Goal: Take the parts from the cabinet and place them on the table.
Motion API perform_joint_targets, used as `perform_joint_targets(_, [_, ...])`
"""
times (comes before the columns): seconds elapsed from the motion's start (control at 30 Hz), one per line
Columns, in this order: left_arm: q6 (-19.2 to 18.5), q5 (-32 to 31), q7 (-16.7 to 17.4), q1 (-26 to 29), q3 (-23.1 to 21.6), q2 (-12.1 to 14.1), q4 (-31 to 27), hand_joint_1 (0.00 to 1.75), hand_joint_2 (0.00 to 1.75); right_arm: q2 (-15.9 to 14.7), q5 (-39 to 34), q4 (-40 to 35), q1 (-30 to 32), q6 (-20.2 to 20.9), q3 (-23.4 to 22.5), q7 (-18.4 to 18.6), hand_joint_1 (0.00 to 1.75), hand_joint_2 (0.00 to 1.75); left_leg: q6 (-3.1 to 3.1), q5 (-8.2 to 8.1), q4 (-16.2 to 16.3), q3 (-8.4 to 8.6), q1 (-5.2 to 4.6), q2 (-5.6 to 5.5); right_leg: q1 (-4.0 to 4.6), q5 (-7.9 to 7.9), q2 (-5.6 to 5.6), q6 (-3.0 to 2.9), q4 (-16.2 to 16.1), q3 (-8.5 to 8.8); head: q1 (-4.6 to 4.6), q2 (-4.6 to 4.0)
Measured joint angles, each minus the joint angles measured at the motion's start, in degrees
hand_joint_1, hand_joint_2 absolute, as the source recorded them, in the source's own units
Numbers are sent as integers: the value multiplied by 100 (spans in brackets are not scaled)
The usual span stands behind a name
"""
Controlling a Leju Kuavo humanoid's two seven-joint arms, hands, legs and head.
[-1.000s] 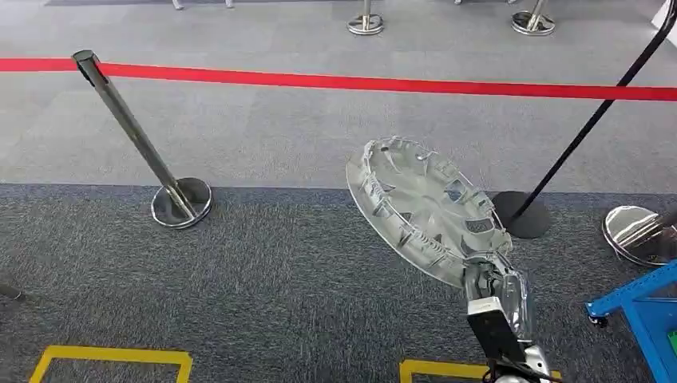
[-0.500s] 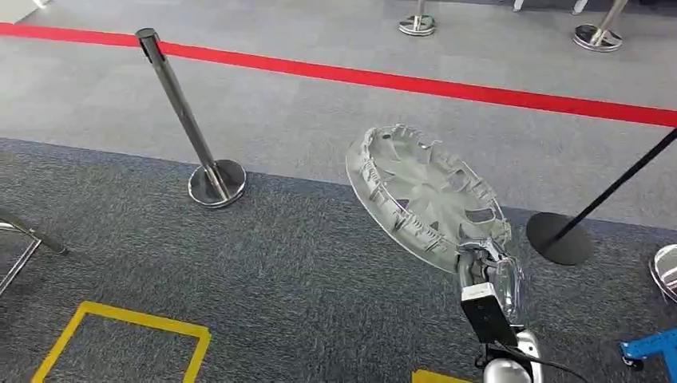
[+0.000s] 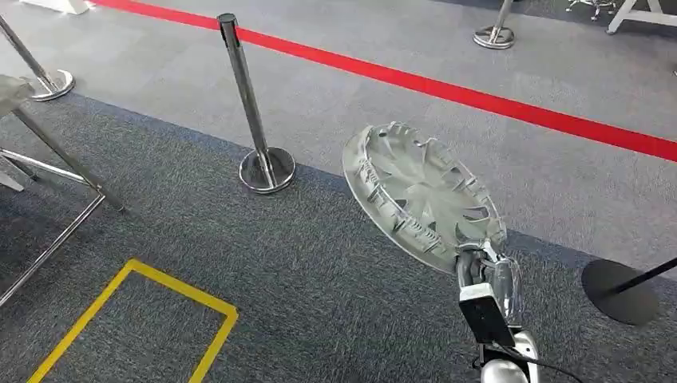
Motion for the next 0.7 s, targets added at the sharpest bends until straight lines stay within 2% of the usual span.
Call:
perform_joint_targets(0.03, [4, -2, 9, 19, -7, 9, 7, 0, 0, 0, 2, 0, 1, -2, 2, 4, 175, 175, -31, 17, -22, -4, 14, -60, 17, 6, -55, -28, -1, 9, 11, 0])
perform_joint_targets(0.07, [9, -2, 15, 26, -7, 41, 9, 0, 0, 13, 4, 0, 8, -9, 7, 4, 175, 175, -58, 5, -6, -18, 14, -110, -22, 23, -143, -70, -36, 28, 2, 0])
perform_joint_targets(0.1, [9, -2, 15, 35, -13, 37, 11, 0, 0, 20, 4, -2, 7, -15, 4, 7, 175, 175, -72, -68, 92, -52, -26, 243, -14, 22, -217, -113, -48, 49, -9, 0])
perform_joint_targets(0.13, [9, -2, 15, 29, -20, 37, 9, 0, 0, 39, 2, -9, 21, -39, 0, 7, 175, 175, -98, -249, 392, -228, -30, 556, 3, 12, -301, -154, -51, 58, -87, 0])
perform_joint_targets(0.17, [9, -2, 15, 15, -28, 46, 9, 0, 0, 39, 2, -9, 41, -46, -11, 7, 175, 175, -109, -470, 864, -465, -14, 716, 25, 3, -382, -174, -48, 57, -98, 0])
perform_joint_targets(0.2, [9, -2, 15, 14, -33, 50, 9, 0, 0, 33, 2, -9, 50, -48, -24, 7, 175, 175, -116, -673, 1389, -729, -8, 777, 43, -7, -473, -190, -48, 57, -90, 0])
perform_joint_targets(0.23, [9, -2, 15, 14, -37, 50, 9, 0, 0, 35, 2, -9, 52, -48, -28, 7, 175, 175, -122, -785, 1777, -931, -6, 790, 53, -14, -552, -199, -47, 56, -101, 0])
perform_joint_targets(0.27, [9, -2, 37, 21, -37, 50, 11, 0, 0, 35, 4, -9, 54, -48, -26, 7, 175, 175, -121, -769, 1909, -1012, -5, 789, 57, -22, -626, -205, -47, 62, -100, 0])
perform_joint_targets(0.3, [9, -2, 76, 26, -39, 54, 13, 0, 0, 35, 4, -9, 59, -48, -22, 7, 175, 175, -112, -609, 1714, -931, -6, 791, 65, -35, -702, -204, -47, 72, -103, 0])
perform_joint_targets(0.33, [9, -4, 105, 26, -39, 61, 13, 0, 0, 35, 4, -9, 64, -48, -24, 7, 175, 175, -97, -387, 1298, -719, -8, 807, 70, -47, -768, -200, -47, 90, -105, 0])
perform_joint_targets(0.37, [9, -6, 136, 26, -41, 70, 13, 0, 0, 35, 4, -9, 62, -48, -22, 7, 175, 175, -70, -143, 743, -413, -23, 882, 73, -67, -825, -192, -48, 121, -100, 0])
perform_joint_targets(0.4, [2, -6, 144, 25, -41, 81, 13, 0, 0, 35, 4, -9, 62, -48, -24, 7, 175, 175, -19, 55, 193, -88, -60, 1096, 77, -89, -884, -180, -50, 160, -105, 0])
perform_joint_targets(0.43, [-9, -6, 153, 9, -44, 90, 13, 0, 0, 35, 4, -9, 65, -48, -24, 7, 175, 175, 25, -61, 29, 7, -129, 1342, 86, -106, -932, -159, -59, 179, -98, 0])
perform_joint_targets(0.57, [-9, -4, 155, 14, -46, 116, 13, 0, 0, 42, 9, -13, 98, -50, -15, 7, 175, 175, 103, -36, -32, 9, -160, 1087, 91, -145, -1148, -39, -112, 274, -109, 0])
perform_joint_targets(0.6, [-7, 0, 153, 23, -46, 122, 11, 0, 0, 44, 18, -37, 113, -50, -15, 9, 175, 175, 143, 22, -116, 126, -61, 1028, 68, -199, -1135, -7, -91, 282, -114, 0])
perform_joint_targets(0.63, [-7, 9, 140, 27, -41, 133, 11, 0, 0, 42, 31, -56, 122, -48, -15, 9, 175, 175, 173, 34, -131, 145, -56, 954, 68, -292, -837, 8, 81, 228, -78, -2])
perform_joint_targets(0.67, [-4, 22, 131, 14, -37, 140, 11, 0, 0, 44, 28, -61, 127, -42, -13, 9, 175, 175, 183, 31, -131, 140, -48, 893, 68, -489, -632, 20, 469, 34, -68, -2])
perform_joint_targets(0.7, [-7, 22, 122, 9, -35, 135, 11, 0, 0, 42, 28, -61, 127, -42, -11, 7, 175, 175, 191, 28, -131, 141, -44, 822, 61, -692, -543, 38, 954, -213, -26, -2])
